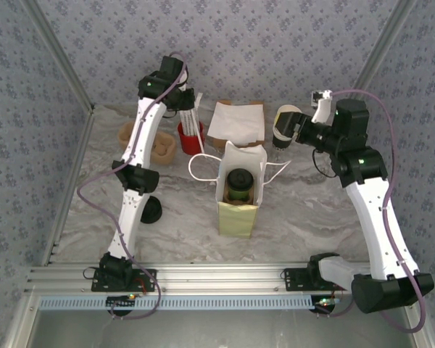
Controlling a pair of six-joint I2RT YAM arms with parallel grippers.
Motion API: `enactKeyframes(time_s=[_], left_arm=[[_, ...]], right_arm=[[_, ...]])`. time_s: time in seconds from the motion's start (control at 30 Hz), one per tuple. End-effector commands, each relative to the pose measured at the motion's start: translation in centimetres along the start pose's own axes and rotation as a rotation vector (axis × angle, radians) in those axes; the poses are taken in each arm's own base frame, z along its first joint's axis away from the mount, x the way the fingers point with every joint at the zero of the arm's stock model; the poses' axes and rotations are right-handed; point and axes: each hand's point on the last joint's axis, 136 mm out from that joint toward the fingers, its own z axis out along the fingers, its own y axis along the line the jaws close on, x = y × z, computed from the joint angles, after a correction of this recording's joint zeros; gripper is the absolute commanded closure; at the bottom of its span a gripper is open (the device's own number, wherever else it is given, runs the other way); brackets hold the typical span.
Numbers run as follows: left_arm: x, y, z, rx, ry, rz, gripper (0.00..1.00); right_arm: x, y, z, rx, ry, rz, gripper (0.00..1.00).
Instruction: Pack the takeout coffee
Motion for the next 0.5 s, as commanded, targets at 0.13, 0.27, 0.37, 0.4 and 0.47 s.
enactKeyframes(time_s=[0.13, 0.27, 0.37, 0.4, 0.47], left_arm=[[-0.1, 0.2, -0.3, -0.002, -0.01, -0.007, 0.87], [0.0, -0.2, -0.3, 0.009, -0.009, -0.004, 0.87], [-0.2, -0.8, -0.7, 0.018, -0.017, 0.005, 0.82], [-0.2, -1.0, -0.9, 0.023, -0.021, 0.008, 0.78], [-0.4, -1.2, -1.5, 0.025, -0.03, 0.014, 0.73]], right_arm=[[-1.1, 0.9, -0.4, 0.001, -0.035, -0.031, 0.39], [-1.0, 0.8, -0.5, 0.007, -0.031, -0.029, 0.39], [-0.9, 0.7, -0.5, 0.012, -0.029, -0.028, 0.39], [-0.8, 0.6, -0.5, 0.014, -0.028, -0.026, 0.39], [-0.8, 0.7, -0.5, 0.013, -0.027, -0.027, 0.39]])
